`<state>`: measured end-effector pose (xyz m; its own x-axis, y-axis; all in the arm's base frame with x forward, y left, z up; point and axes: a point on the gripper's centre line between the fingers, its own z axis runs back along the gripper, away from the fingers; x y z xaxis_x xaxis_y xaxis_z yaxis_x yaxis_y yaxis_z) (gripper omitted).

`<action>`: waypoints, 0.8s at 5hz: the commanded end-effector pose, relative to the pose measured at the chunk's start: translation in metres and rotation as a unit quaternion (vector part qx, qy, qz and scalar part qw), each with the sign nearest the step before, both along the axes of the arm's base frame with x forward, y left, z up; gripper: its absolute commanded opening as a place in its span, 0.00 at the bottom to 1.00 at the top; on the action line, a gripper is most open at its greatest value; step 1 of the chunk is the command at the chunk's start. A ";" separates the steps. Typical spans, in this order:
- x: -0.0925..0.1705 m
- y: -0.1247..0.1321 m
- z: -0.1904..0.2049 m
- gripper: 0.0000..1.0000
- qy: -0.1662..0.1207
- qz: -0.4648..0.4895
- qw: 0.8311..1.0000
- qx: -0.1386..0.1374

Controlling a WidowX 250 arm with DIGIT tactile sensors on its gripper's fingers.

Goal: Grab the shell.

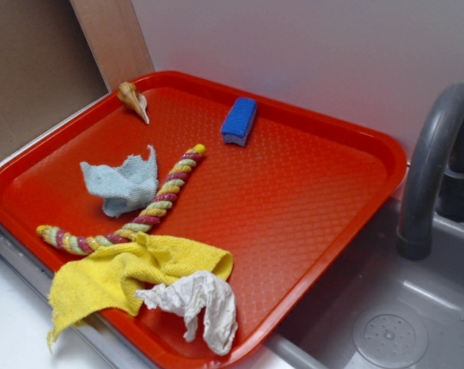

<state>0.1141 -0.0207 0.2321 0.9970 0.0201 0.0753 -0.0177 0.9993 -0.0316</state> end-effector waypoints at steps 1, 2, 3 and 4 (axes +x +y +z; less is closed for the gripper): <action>0.030 -0.022 -0.021 1.00 -0.028 0.188 0.981 -0.042; 0.066 -0.037 -0.032 1.00 -0.065 0.248 0.966 -0.038; 0.102 -0.049 -0.055 1.00 -0.129 0.255 0.958 -0.010; 0.130 -0.059 -0.080 1.00 -0.167 0.254 0.952 0.029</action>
<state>0.2408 -0.0760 0.1392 0.7869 0.4837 0.3832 -0.5125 0.8581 -0.0307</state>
